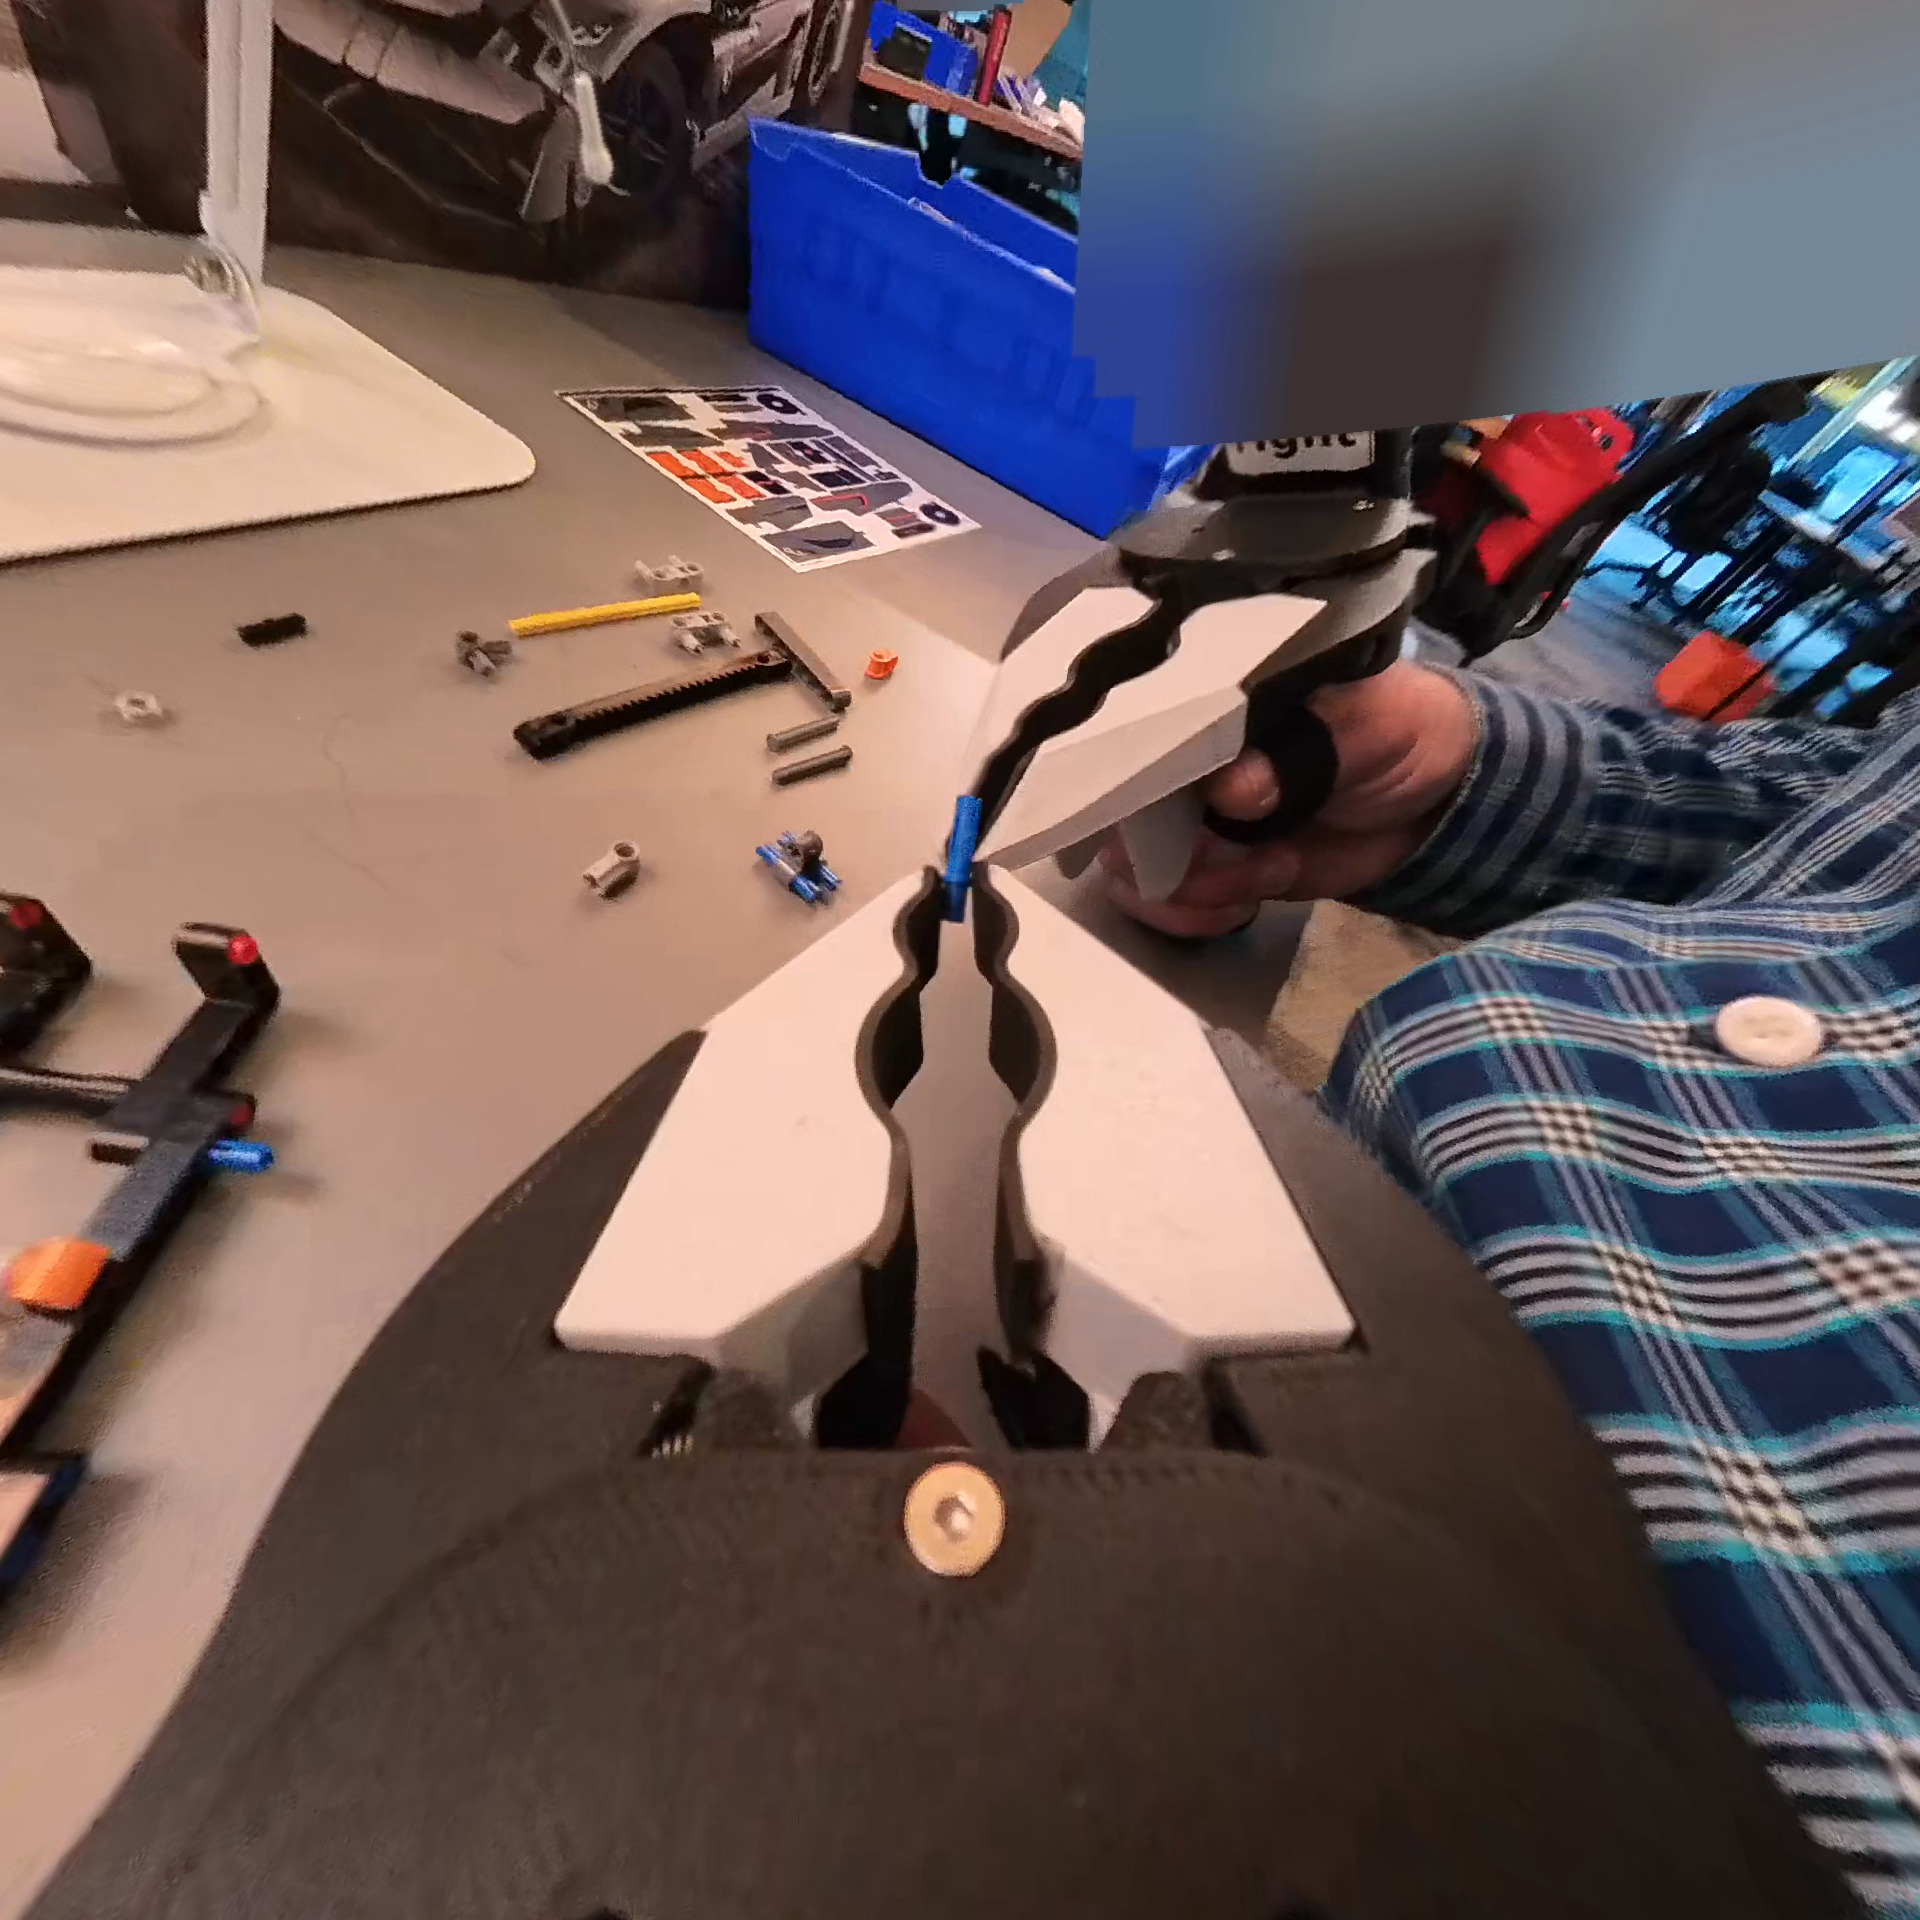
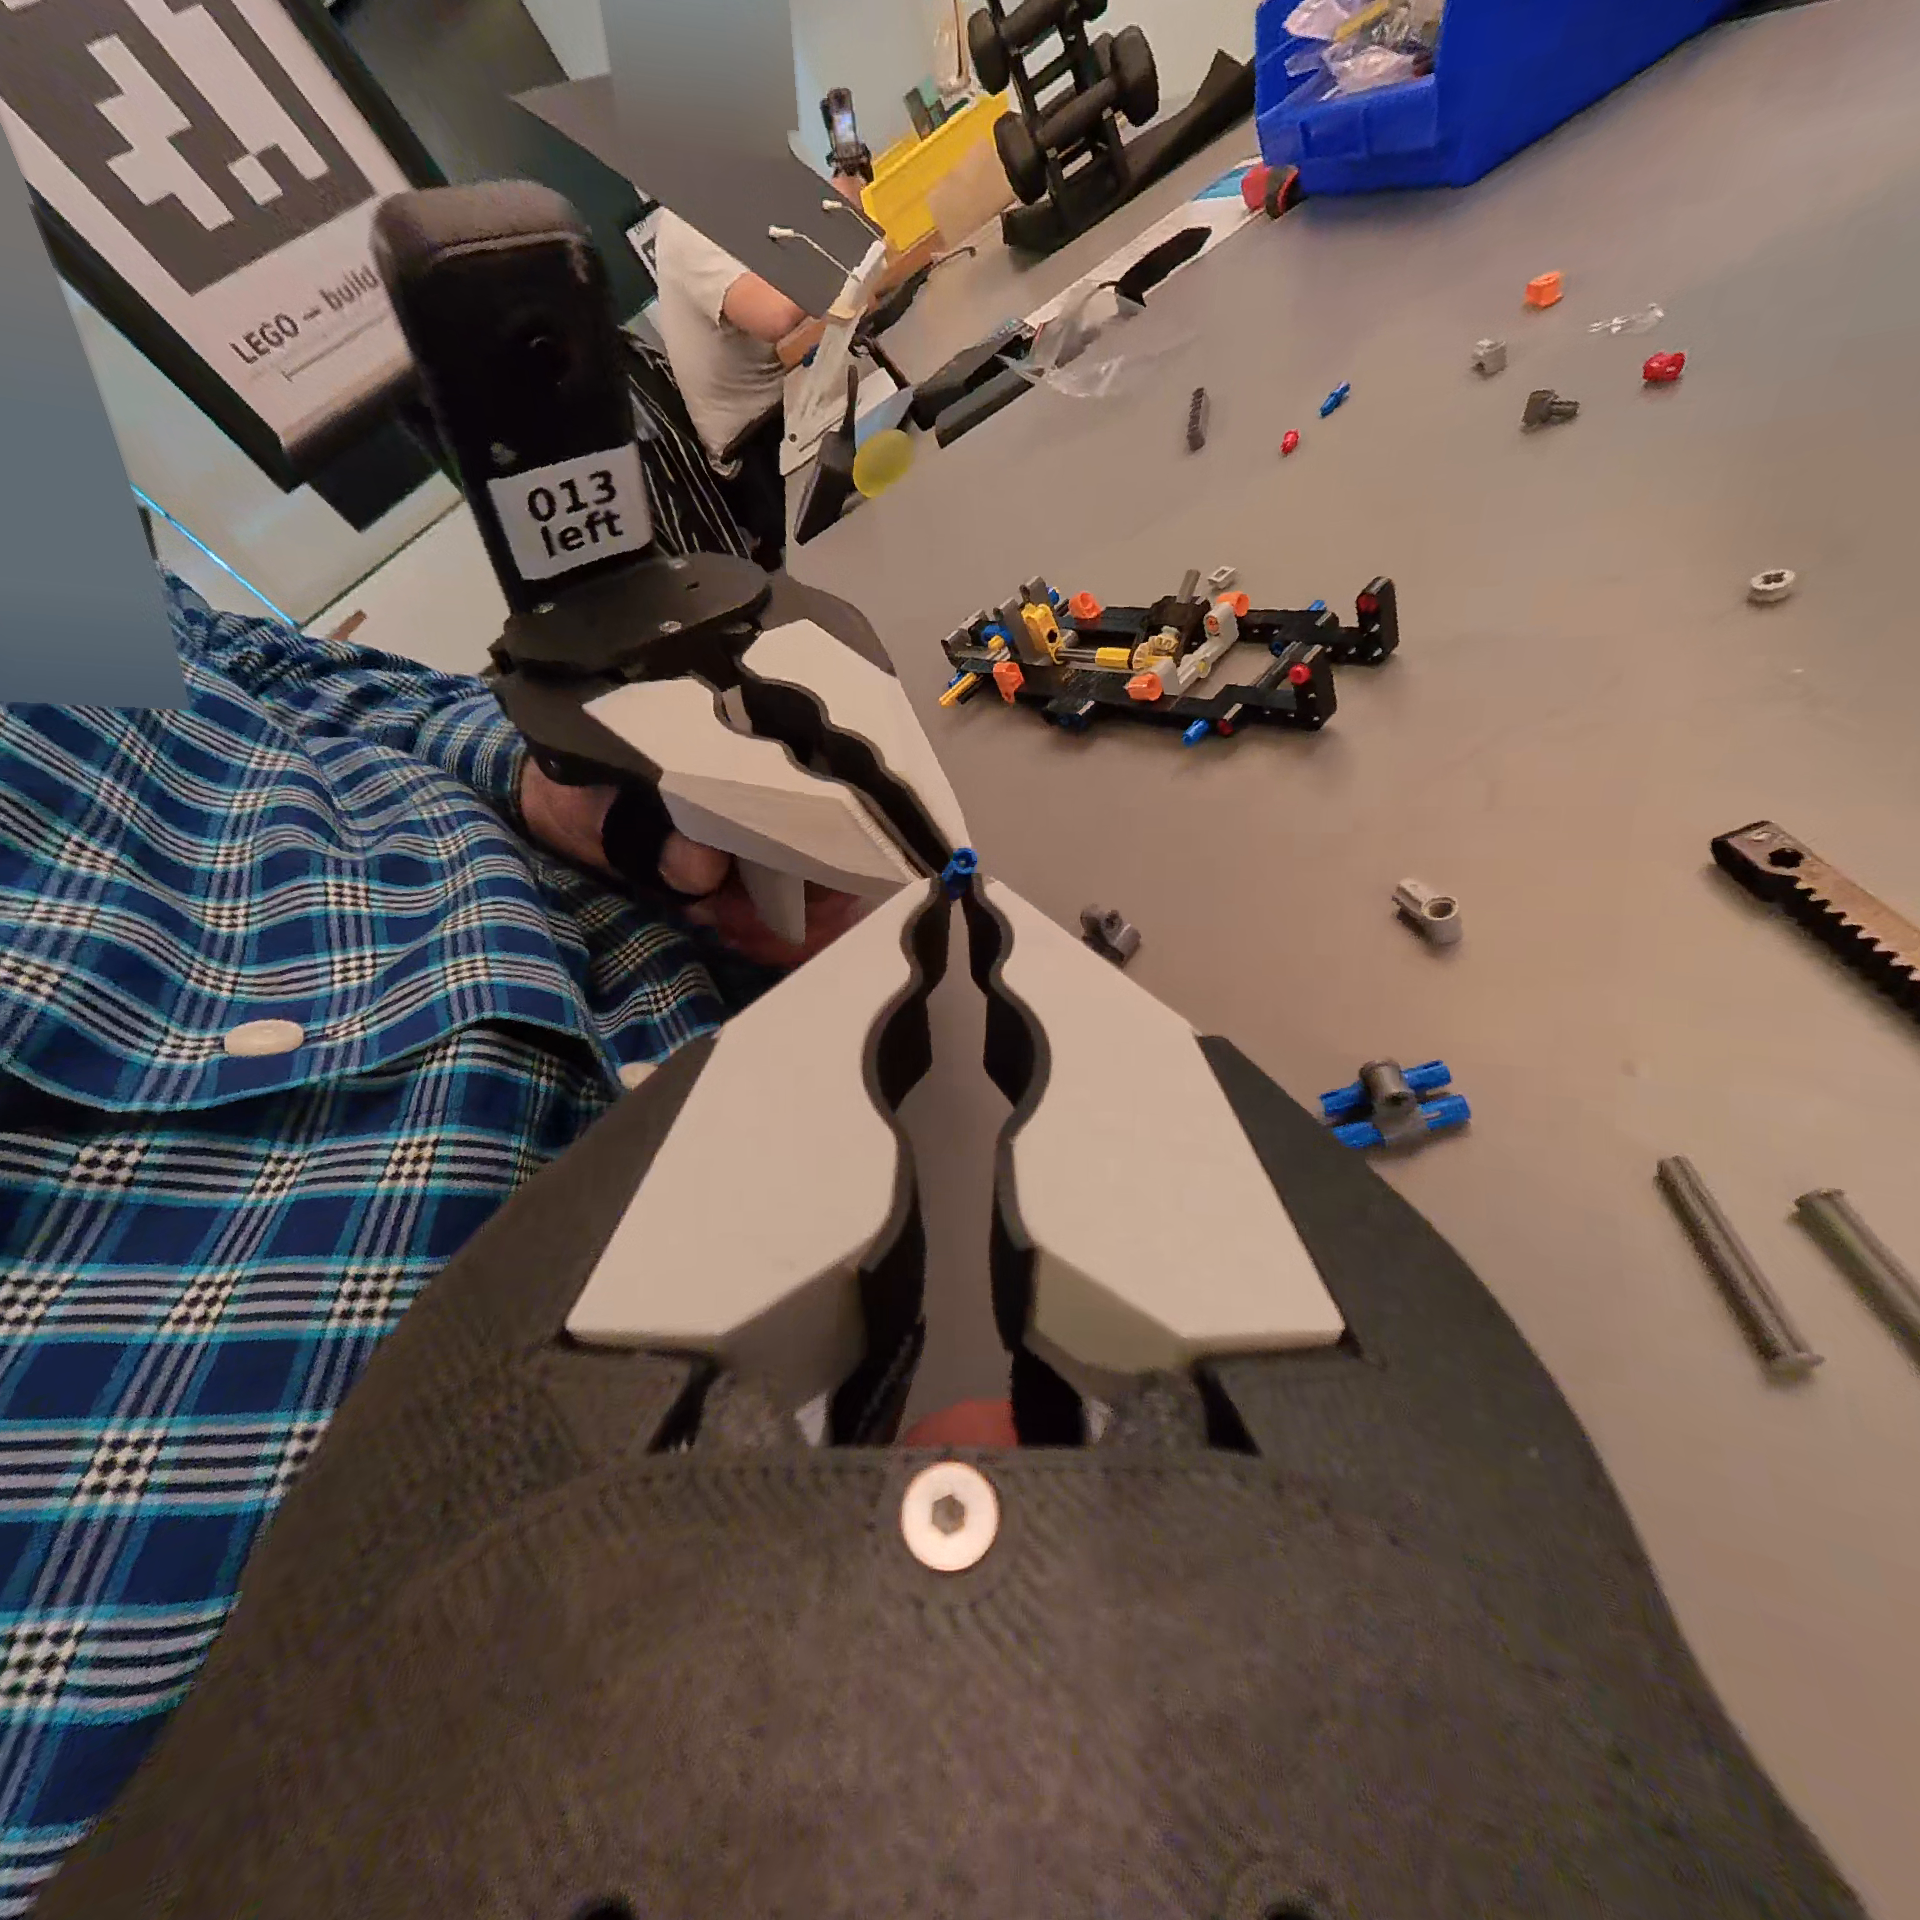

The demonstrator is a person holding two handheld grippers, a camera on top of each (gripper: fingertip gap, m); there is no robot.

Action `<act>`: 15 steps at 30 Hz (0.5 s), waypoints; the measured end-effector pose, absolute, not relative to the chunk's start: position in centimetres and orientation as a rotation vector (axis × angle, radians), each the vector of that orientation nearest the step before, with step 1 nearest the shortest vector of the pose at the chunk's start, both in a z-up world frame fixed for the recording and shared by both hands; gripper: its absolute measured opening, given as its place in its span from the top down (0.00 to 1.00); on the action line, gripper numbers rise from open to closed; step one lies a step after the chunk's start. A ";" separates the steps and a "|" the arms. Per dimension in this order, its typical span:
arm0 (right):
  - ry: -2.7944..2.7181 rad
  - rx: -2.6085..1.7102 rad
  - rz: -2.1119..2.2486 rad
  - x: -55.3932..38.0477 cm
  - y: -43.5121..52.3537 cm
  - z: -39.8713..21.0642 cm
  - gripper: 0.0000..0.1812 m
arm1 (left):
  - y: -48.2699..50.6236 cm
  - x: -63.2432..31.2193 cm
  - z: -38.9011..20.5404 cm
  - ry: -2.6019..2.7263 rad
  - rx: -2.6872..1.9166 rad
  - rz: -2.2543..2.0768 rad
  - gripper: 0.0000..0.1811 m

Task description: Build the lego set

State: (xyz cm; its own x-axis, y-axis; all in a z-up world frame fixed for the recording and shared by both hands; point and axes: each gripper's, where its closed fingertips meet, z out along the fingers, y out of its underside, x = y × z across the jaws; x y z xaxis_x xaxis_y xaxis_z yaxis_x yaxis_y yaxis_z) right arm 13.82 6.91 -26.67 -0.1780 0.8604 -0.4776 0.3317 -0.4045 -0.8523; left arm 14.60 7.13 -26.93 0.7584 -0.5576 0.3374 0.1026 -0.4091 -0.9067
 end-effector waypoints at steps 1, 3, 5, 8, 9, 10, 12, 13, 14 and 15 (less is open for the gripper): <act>-1.380 -1.651 1.605 13.8 6.8 -26.7 1.00 | 7.0 14.6 -27.0 0.333 -1.866 -0.787 0.98; -1.392 -1.633 1.601 13.8 6.6 -26.6 1.00 | 6.7 15.0 -27.6 0.347 -1.897 -0.813 0.98; -1.416 -1.634 1.584 13.6 6.4 -26.8 1.00 | 6.7 15.1 -27.7 0.368 -1.902 -0.794 0.98; -1.444 -1.649 1.529 13.5 6.6 -27.3 1.00 | 6.9 15.1 -28.3 0.363 -1.939 -0.796 0.98; -1.452 -1.652 1.501 13.4 6.8 -27.5 1.00 | 6.9 15.0 -28.2 0.362 -1.937 -0.801 0.98; -1.449 -1.661 1.487 13.4 7.0 -27.6 1.00 | 7.0 14.9 -28.2 0.357 -1.939 -0.795 0.98; -1.425 -1.658 1.482 13.5 7.4 -27.4 1.00 | 7.2 14.9 -28.2 0.345 -1.941 -0.809 0.98; -1.429 -1.633 1.481 13.7 7.5 -27.2 0.99 | 7.4 14.8 -28.0 0.321 -1.931 -0.828 0.98; -1.454 -1.580 1.477 13.9 7.2 -26.8 0.98 | 7.6 14.6 -27.8 0.289 -1.921 -0.858 0.98; -1.480 -1.532 1.431 14.0 7.2 -26.6 0.96 | 7.7 14.5 -27.5 0.258 -1.910 -0.900 0.98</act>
